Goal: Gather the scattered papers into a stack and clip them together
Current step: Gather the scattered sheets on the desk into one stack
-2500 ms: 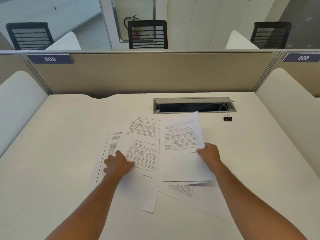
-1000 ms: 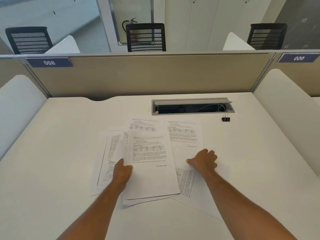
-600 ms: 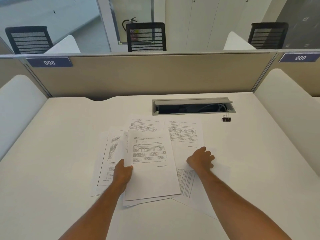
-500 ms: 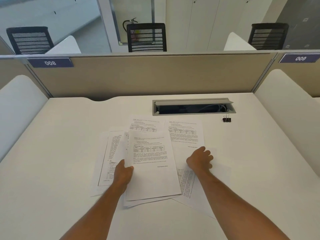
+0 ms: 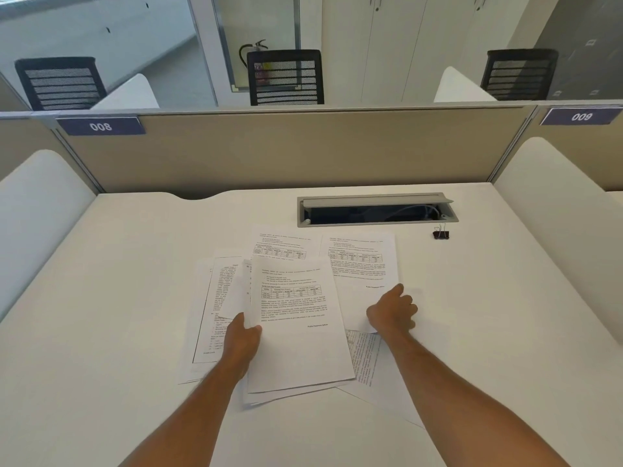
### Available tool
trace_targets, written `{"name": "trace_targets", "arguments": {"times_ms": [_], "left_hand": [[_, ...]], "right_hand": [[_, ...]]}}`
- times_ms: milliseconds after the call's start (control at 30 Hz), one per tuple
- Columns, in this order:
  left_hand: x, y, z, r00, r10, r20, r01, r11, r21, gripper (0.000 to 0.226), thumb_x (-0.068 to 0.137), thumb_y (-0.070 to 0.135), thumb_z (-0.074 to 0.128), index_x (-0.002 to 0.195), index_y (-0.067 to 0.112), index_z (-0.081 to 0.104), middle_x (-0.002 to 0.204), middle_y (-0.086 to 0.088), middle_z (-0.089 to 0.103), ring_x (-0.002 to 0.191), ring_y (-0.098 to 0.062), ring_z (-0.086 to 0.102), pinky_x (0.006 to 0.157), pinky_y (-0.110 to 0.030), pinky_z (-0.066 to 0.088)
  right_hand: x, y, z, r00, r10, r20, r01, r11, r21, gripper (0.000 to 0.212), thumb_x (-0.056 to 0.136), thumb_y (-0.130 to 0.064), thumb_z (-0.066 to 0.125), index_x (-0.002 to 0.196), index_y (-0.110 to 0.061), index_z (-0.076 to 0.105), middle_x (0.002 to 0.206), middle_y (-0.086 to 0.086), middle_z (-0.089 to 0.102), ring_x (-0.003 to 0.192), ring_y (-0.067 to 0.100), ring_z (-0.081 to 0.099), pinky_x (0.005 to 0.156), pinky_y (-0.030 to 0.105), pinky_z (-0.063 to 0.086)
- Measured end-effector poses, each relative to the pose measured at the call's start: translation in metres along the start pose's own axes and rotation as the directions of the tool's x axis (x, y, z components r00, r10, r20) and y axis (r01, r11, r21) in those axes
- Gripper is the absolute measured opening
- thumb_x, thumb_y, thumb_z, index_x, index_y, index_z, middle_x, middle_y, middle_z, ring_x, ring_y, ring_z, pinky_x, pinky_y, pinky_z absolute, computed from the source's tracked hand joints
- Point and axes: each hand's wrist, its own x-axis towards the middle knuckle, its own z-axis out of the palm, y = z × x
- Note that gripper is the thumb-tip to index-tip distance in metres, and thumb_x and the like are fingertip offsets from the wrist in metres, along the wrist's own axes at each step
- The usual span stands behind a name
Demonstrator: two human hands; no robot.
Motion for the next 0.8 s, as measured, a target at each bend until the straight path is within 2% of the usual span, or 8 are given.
{"name": "trace_targets", "arguments": {"times_ms": [167, 300, 400, 467, 567, 667, 733, 800], "left_hand": [[-0.003, 0.001, 0.0, 1.0, 0.008, -0.001, -0.008, 1.0, -0.011, 0.039, 0.092, 0.0, 0.054, 0.131, 0.007, 0.057, 0.13, -0.012, 0.063, 0.107, -0.029, 0.058, 0.095, -0.041, 0.051], [-0.006, 0.001, 0.0, 1.0, 0.003, 0.003, -0.003, 1.0, -0.012, 0.042, 0.094, 0.001, 0.055, 0.136, 0.006, 0.054, 0.134, -0.012, 0.062, 0.117, -0.033, 0.058, 0.1, -0.046, 0.051], [-0.007, 0.002, -0.001, 1.0, -0.003, 0.012, 0.004, 1.0, -0.023, 0.042, 0.092, 0.0, 0.056, 0.134, 0.007, 0.055, 0.13, -0.01, 0.063, 0.111, -0.03, 0.059, 0.094, -0.04, 0.051], [-0.007, 0.003, -0.002, 1.0, -0.009, 0.026, 0.01, 0.999, -0.037, 0.041, 0.092, -0.001, 0.056, 0.132, 0.007, 0.056, 0.123, -0.007, 0.064, 0.107, -0.029, 0.059, 0.088, -0.036, 0.049], [-0.006, 0.003, -0.002, 1.0, -0.003, 0.031, 0.004, 0.999, -0.051, 0.04, 0.09, -0.003, 0.056, 0.128, 0.008, 0.059, 0.119, -0.007, 0.066, 0.103, -0.028, 0.061, 0.082, -0.032, 0.049], [-0.006, 0.005, -0.001, 0.999, 0.002, 0.033, 0.001, 0.997, -0.073, 0.037, 0.09, -0.005, 0.055, 0.123, 0.012, 0.06, 0.114, -0.006, 0.066, 0.099, -0.026, 0.061, 0.074, -0.028, 0.048], [-0.006, 0.006, 0.0, 0.999, 0.011, 0.034, -0.008, 0.996, -0.085, 0.036, 0.091, -0.006, 0.053, 0.119, 0.016, 0.059, 0.113, -0.004, 0.064, 0.099, -0.025, 0.06, 0.078, -0.029, 0.046], [-0.005, 0.006, 0.0, 0.999, 0.011, 0.045, -0.006, 0.994, -0.109, 0.038, 0.091, -0.007, 0.052, 0.122, 0.014, 0.059, 0.114, -0.003, 0.063, 0.102, -0.027, 0.059, 0.083, -0.032, 0.046]], "right_hand": [[0.001, 0.003, 0.0, 0.997, -0.079, 0.004, 0.079, 0.996, 0.052, 0.072, 0.082, -0.01, 0.065, 0.143, -0.01, 0.027, 0.13, 0.016, 0.05, 0.123, 0.034, 0.045, 0.093, 0.045, 0.048], [0.004, 0.006, 0.003, 0.994, -0.105, 0.044, 0.102, 0.993, 0.054, 0.068, 0.084, -0.009, 0.057, 0.145, -0.013, 0.027, 0.125, 0.011, 0.06, 0.123, 0.032, 0.048, 0.099, 0.045, 0.039], [0.009, 0.012, 0.002, 0.991, -0.104, 0.087, 0.077, 0.96, 0.27, 0.055, 0.079, -0.007, 0.056, 0.133, -0.013, 0.047, 0.121, 0.013, 0.064, 0.115, 0.035, 0.056, 0.101, 0.044, 0.046], [0.014, 0.016, -0.006, 0.982, -0.144, 0.126, 0.07, 0.883, 0.464, 0.042, 0.076, -0.003, 0.056, 0.117, -0.008, 0.059, 0.115, 0.014, 0.068, 0.104, 0.035, 0.063, 0.093, 0.044, 0.055], [0.021, 0.021, -0.026, 0.971, -0.159, 0.181, 0.007, 0.769, 0.639, 0.034, 0.077, 0.001, 0.061, 0.11, -0.006, 0.067, 0.106, 0.014, 0.071, 0.095, 0.035, 0.066, 0.079, 0.04, 0.057], [0.029, 0.026, -0.041, 0.965, -0.192, 0.179, 0.027, 0.751, 0.66, 0.028, 0.077, 0.001, 0.065, 0.103, -0.01, 0.067, 0.104, 0.013, 0.071, 0.093, 0.034, 0.066, 0.069, 0.035, 0.052], [0.033, 0.031, -0.046, 0.97, -0.192, 0.146, 0.052, 0.758, 0.65, 0.028, 0.076, -0.004, 0.07, 0.103, -0.01, 0.066, 0.105, 0.012, 0.071, 0.094, 0.034, 0.066, 0.069, 0.034, 0.051], [0.034, 0.036, -0.049, 0.975, -0.19, 0.115, 0.08, 0.784, 0.615, 0.03, 0.076, -0.01, 0.075, 0.103, -0.01, 0.063, 0.102, 0.01, 0.068, 0.094, 0.033, 0.066, 0.071, 0.036, 0.054]]}}
